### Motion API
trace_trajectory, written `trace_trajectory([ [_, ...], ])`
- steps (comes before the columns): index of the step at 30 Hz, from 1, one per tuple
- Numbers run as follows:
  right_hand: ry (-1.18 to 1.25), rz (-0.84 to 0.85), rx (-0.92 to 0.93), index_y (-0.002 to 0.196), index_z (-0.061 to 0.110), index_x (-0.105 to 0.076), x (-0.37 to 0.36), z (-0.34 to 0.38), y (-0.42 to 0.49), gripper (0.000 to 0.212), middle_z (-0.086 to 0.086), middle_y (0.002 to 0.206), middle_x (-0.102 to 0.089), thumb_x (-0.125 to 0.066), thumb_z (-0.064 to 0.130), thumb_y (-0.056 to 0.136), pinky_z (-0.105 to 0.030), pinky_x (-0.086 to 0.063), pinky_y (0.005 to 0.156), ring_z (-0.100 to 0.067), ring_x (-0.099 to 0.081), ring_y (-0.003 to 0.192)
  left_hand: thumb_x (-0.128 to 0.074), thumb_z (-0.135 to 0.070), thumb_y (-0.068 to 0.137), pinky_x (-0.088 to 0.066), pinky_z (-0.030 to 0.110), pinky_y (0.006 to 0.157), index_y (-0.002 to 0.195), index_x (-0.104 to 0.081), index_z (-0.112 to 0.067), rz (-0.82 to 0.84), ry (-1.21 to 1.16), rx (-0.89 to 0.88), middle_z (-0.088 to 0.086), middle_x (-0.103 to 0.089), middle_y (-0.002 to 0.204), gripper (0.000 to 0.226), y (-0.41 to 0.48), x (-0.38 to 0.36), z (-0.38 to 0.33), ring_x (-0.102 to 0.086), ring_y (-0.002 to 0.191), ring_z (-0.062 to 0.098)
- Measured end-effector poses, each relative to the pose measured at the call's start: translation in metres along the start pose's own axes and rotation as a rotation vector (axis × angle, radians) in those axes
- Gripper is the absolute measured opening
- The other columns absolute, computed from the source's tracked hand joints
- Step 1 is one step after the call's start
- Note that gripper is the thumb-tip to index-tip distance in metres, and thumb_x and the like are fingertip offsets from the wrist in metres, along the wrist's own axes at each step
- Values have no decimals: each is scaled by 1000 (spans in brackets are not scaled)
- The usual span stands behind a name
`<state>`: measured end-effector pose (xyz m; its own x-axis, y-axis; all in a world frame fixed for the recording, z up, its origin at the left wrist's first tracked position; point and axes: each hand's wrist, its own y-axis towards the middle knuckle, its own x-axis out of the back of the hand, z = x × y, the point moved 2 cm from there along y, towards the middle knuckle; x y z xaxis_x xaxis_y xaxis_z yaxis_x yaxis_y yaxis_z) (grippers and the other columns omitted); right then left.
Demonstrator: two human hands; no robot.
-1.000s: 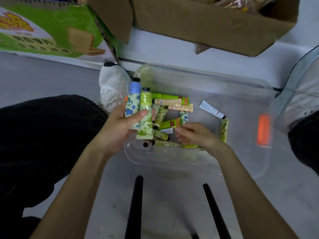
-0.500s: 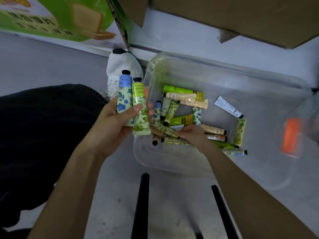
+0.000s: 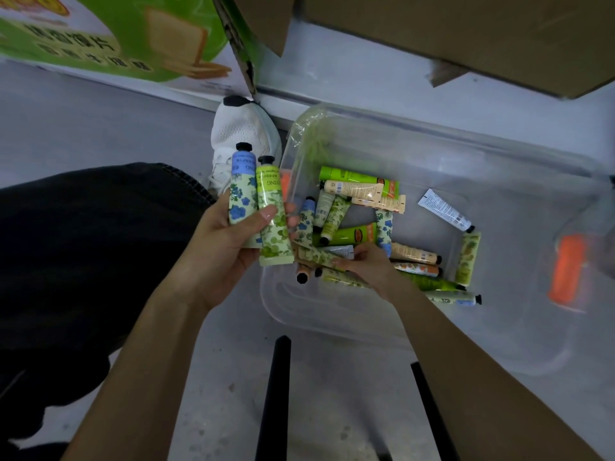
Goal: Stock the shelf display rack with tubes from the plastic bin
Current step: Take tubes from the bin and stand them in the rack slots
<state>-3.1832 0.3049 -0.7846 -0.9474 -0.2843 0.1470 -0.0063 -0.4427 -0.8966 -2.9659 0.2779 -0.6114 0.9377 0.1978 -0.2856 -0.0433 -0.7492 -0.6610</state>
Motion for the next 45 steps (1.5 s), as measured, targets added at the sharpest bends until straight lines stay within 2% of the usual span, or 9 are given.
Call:
trace_trajectory([
  [5, -34, 131, 120, 98, 16, -65, -4, 11, -3, 19, -5, 93, -65, -74, 21, 81, -19, -46, 60, -11, -57, 74, -57, -13, 81, -59, 33, 74, 129, -53, -5, -3, -4, 9, 8, -73, 99, 49, 0, 0, 1, -71, 86, 19],
  [8, -35, 169, 131, 116, 13, -64, -8, 11, -3, 35, -4, 106, -67, -72, 20, 83, -13, -47, 59, -8, -60, 81, -56, -13, 81, -59, 35, 77, 129, -52, -5, -3, -1, 14, 7, -73, 98, 48, 1, 0, 3, -71, 86, 19],
  [17, 51, 153, 111, 119, 7, -59, -11, 12, -2, 36, -11, 118, -64, -69, 15, 85, -41, -52, 88, -27, -61, 106, -56, -13, 82, -60, 36, 78, 122, -56, -8, -9, 19, 3, 6, -73, 94, 40, 2, -1, 4, -71, 86, 19],
  [21, 157, 164, 125, 109, 7, -60, -8, 17, -10, 22, -11, 108, -61, -65, 9, 88, -25, -56, 75, -21, -59, 98, -57, -11, 84, -59, 35, 77, 126, -55, -6, -21, 9, -5, 7, -72, 96, 42, 2, -1, 0, -70, 85, 19],
  [25, 242, 64, 144, 109, 1, -64, 10, 15, -22, 26, -15, 113, -63, -68, 3, 84, -23, -58, 72, -18, -65, 90, -59, -12, 82, -59, 33, 76, 125, -56, -1, -15, 19, 4, 8, -71, 94, 44, 4, -6, -2, -69, 84, 19],
  [31, 363, -57, 248, 101, 10, -70, 57, 15, -74, 19, -12, 105, -69, -67, 3, 84, -21, -56, 69, -19, -67, 92, -58, -4, 90, -59, 30, 66, 103, -65, -2, -4, 23, 61, 12, -70, 86, 16, -1, -30, -7, -67, 77, 22],
  [35, 399, -118, 351, 95, 9, -70, 92, 42, -123, 18, -5, 90, -73, -67, -3, 82, -22, -56, 68, -15, -69, 80, -56, -5, 91, -57, 31, 68, 112, -62, 7, 58, 2, 44, 15, -65, 90, 25, -14, -52, -18, -62, 79, 25],
  [41, 158, 155, 508, 93, 11, -72, 149, 123, -211, 25, -4, 89, -74, -69, -5, 73, -23, -55, 65, -14, -67, 78, -61, -15, 89, -57, 36, 85, 114, -64, 1, 82, 67, 21, 11, -74, 103, 30, -33, -82, -63, -71, 94, 23],
  [45, -178, 369, 533, 101, 6, -71, 170, 175, -267, 28, -17, 104, -70, -70, 3, 73, -25, -56, 72, -21, -68, 87, -65, -27, 83, -46, 42, 99, 106, -68, -12, 282, 280, -8, 3, -75, 103, 28, -58, -115, -97, -69, 102, 14],
])
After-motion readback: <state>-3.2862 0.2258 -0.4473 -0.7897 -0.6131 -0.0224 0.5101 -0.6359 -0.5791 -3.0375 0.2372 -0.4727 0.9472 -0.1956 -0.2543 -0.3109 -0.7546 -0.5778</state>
